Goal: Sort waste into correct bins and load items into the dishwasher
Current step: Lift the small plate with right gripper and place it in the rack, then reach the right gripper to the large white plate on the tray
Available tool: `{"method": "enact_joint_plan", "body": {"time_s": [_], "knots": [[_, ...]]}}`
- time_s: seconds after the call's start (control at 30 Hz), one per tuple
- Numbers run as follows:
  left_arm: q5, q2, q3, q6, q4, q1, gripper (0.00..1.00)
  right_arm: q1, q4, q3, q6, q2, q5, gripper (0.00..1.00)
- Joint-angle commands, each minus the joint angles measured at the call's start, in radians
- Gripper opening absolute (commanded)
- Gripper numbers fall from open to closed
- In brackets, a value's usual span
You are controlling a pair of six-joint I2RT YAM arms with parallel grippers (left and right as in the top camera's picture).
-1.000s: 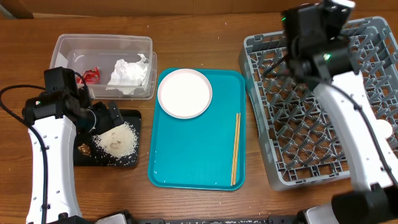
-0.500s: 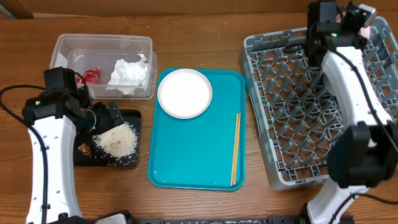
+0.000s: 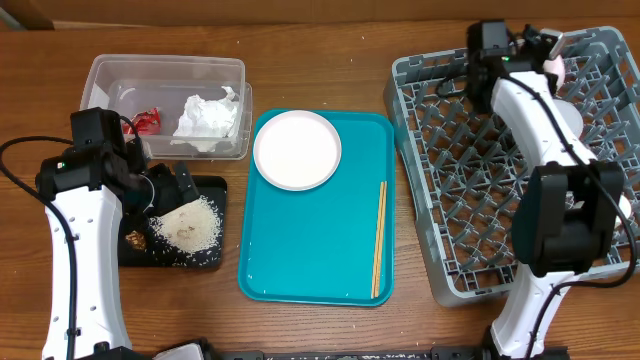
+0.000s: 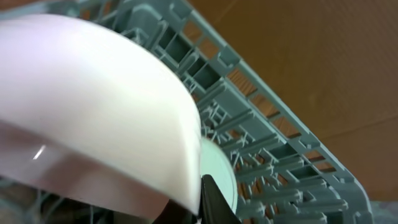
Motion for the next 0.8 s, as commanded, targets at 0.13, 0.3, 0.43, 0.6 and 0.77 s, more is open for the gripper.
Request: {"method": "enact_joint_plan", "body": {"time_s": [0.13, 0.3, 0.43, 0.6, 0.77], "knots": [[0.000, -0.004, 0.011, 0.030, 0.002, 0.002, 1.00, 0.055, -0.167, -0.004, -0.002, 0.010, -0.241, 0.04], [0.000, -0.004, 0.011, 0.030, 0.002, 0.002, 1.00, 0.057, -0.263, -0.003, 0.002, 0.006, -0.351, 0.10], [0.000, -0.004, 0.011, 0.030, 0.002, 0.002, 1.00, 0.057, -0.314, -0.002, 0.024, -0.022, -0.352, 0.19], [0.000, -0.004, 0.011, 0.030, 0.002, 0.002, 1.00, 0.057, -0.349, 0.026, 0.024, -0.132, -0.360, 0.28], [0.000, -0.004, 0.011, 0.030, 0.002, 0.002, 1.00, 0.058, -0.355, 0.093, 0.016, -0.283, -0.541, 0.48]]}}
